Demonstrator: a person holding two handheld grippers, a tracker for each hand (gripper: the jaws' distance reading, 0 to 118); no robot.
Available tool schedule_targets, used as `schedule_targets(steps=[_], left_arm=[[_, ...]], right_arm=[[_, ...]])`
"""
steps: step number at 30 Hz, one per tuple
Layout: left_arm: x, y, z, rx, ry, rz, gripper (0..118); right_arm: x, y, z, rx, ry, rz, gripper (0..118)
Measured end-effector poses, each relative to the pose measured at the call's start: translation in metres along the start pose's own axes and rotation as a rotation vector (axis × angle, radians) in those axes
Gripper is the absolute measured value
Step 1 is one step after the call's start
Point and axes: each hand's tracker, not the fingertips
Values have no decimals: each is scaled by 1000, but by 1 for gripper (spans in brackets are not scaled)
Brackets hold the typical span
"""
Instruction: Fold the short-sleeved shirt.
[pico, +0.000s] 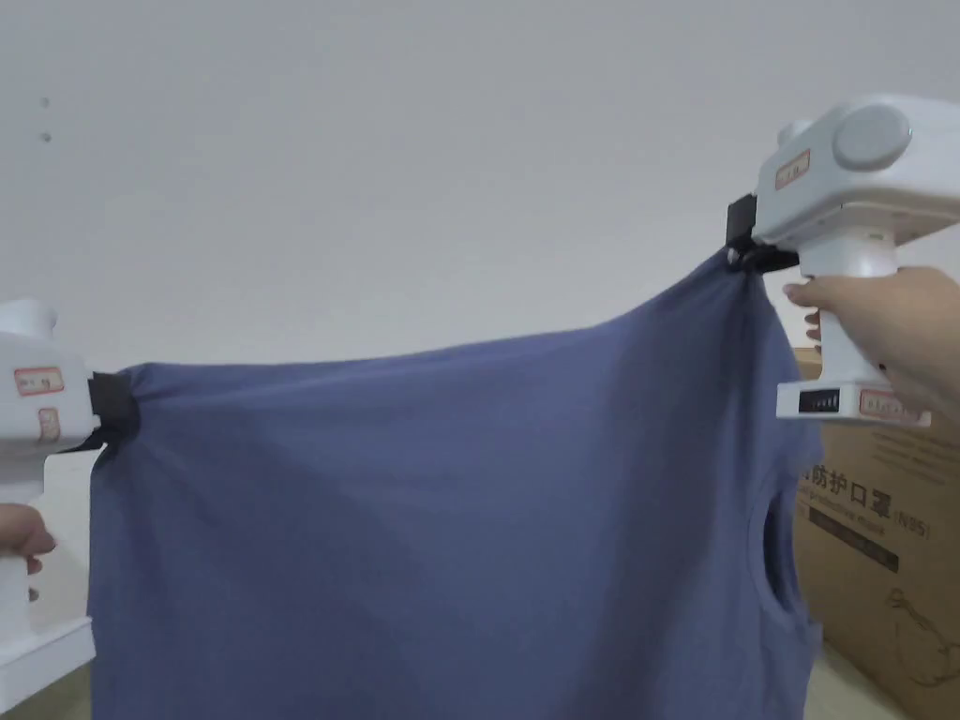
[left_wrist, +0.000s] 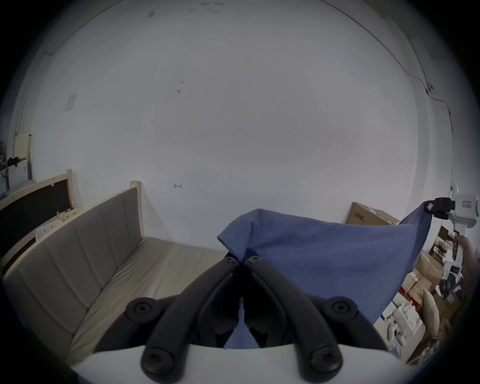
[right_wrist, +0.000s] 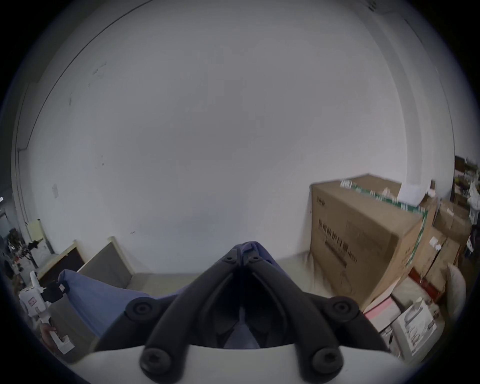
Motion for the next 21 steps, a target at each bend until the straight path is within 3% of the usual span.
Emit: schedule_targets(steps=[4,8,10,15,19,21], left_arm=[[12,-5,-40,32,-1,-29,0],[21,-41,-76,-25,16,-30,0],[19,-81,-88,-96,24,-2,0],[-3,-220,-75,-330,19,97,0],[-25,-324,-14,-469,8,132,0],[-45,-366,23,-539,6,120,0]], right_arm=[[-3,6,-20,48,-58,90,0],[7,-38,-47,2,-62,84,0],[17,-92,-60,-78,-72,104,0],[53,-273,-57,-404,-12,47,0],[88,-416,6,-636,24,76,0],[106,-473,55,-739,45,35,0]])
